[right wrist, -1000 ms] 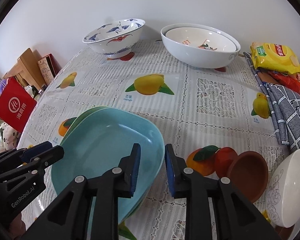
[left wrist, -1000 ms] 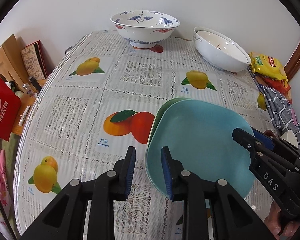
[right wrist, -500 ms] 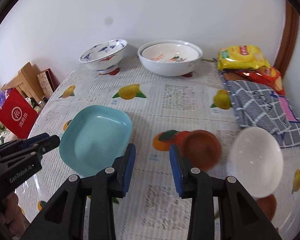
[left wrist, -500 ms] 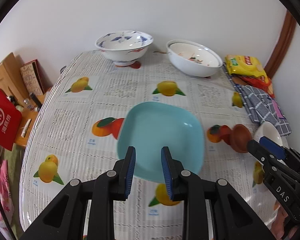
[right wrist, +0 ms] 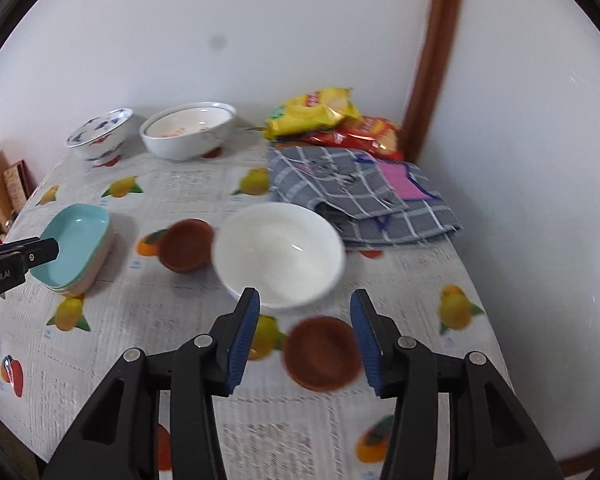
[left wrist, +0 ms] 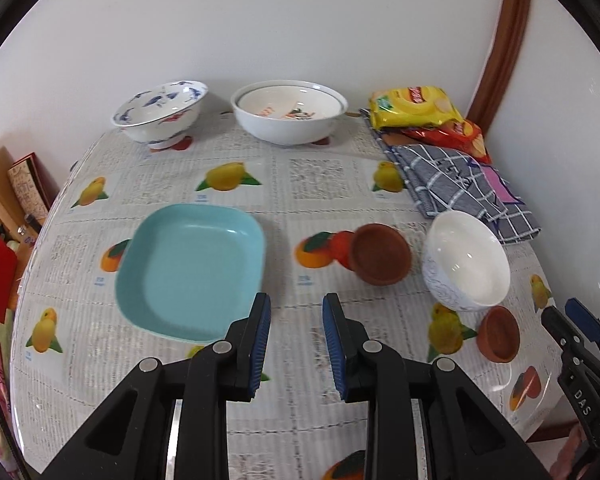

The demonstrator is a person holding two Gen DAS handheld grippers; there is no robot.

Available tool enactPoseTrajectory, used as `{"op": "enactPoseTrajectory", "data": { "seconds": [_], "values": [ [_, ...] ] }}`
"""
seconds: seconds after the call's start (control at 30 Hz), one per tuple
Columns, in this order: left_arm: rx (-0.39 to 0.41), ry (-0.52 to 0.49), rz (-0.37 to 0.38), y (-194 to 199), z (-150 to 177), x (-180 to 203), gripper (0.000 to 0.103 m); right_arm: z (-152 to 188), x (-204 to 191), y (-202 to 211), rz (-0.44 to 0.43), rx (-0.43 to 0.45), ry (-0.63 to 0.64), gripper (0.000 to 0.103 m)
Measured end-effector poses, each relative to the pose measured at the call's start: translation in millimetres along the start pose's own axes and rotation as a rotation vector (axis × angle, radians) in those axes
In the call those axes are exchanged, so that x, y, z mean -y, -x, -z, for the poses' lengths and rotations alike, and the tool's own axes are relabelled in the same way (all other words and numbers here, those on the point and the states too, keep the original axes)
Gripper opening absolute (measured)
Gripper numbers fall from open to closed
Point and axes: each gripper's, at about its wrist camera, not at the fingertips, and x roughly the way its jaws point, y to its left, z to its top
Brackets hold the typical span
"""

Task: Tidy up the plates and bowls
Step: 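Open both grippers and move them to the terracotta saucer, then pinch the terracotta saucer rim with the right gripper and lift it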

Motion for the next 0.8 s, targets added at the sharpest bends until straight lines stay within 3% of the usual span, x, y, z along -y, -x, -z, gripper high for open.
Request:
{"op": "enactPoseTrajectory", "data": {
  "seconds": [0.23,0.4,0.43,0.53,0.57,0.8],
  "values": [
    [-0.038,-0.016,-0.001,-24.4,-1.1,31.3,0.028,32.2,62.7,-13.4,-0.008,-0.079,-0.131,0.047],
    [-0.097,-0.003,-0.017,-51.8,-7.2,36.9,0.029,47.6,78.7,-36.9,-0.022,-0.135,-0.173,0.047],
    [-0.108,0.001,-0.032,-57.8,-8.8,37.2,0.031,49.5,79.4,-40.3,-0.030,-0.138,-0.176,0.047],
    [-0.123,0.011,-0.041,-71.5,-13.1,37.3,0.056,52.4,77.6,-51.8,-0.074,-0.151,-0.192,0.047],
    [-0.127,0.013,-0.037,-75.7,-14.9,37.7,0.059,52.4,74.8,-55.1,-0.089,-0.156,-0.194,0.047],
    [-0.134,0.005,-0.029,-96.5,-28.7,44.3,0.059,53.4,63.4,-85.7,-0.132,-0.204,-0.195,0.047]
  ]
}}
